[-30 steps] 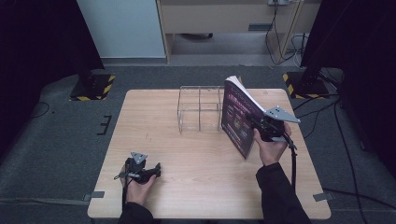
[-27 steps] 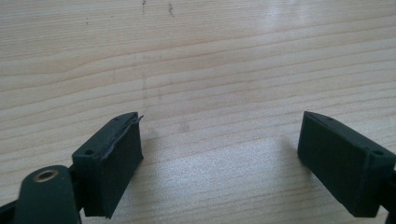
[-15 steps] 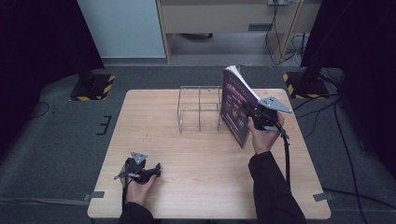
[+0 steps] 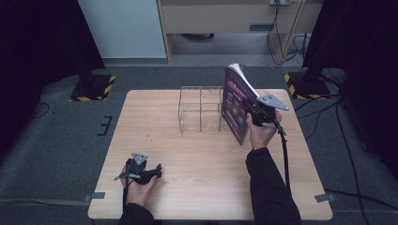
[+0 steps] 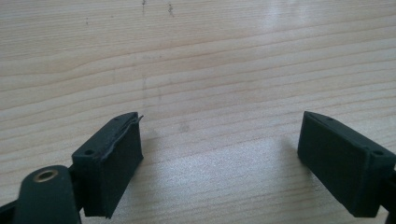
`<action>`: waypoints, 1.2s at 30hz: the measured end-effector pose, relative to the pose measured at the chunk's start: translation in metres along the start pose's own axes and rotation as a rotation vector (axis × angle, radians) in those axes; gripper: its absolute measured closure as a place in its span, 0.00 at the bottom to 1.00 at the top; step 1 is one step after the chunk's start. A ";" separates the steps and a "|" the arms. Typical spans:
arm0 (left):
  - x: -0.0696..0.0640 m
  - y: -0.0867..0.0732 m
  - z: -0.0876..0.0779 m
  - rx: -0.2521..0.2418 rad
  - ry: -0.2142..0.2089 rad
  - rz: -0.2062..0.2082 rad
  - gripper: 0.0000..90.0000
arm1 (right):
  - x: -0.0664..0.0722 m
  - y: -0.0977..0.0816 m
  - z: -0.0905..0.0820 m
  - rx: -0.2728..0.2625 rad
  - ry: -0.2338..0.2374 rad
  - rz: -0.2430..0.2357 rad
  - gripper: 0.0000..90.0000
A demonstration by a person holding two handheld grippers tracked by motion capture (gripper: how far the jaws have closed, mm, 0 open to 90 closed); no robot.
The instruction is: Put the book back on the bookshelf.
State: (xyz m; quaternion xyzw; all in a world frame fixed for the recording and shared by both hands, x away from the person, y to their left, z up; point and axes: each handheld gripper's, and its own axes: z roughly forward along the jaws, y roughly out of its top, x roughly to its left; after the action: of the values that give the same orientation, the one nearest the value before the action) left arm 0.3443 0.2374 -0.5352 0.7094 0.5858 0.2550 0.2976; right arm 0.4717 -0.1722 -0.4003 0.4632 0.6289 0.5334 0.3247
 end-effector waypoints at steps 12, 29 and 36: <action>0.000 0.000 0.000 0.000 0.000 0.000 0.14 | 0.000 -0.005 0.001 0.009 -0.009 0.010 0.92; 0.000 0.000 0.000 0.000 0.000 0.000 0.14 | -0.011 0.019 -0.007 0.075 0.042 0.009 0.84; 0.000 0.000 0.000 0.000 0.000 0.000 0.14 | -0.009 0.023 -0.005 0.090 0.036 0.012 0.92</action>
State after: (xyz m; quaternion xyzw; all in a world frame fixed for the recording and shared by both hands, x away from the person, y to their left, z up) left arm 0.3443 0.2374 -0.5353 0.7095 0.5857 0.2550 0.2975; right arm 0.4760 -0.1827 -0.3775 0.4717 0.6551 0.5147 0.2889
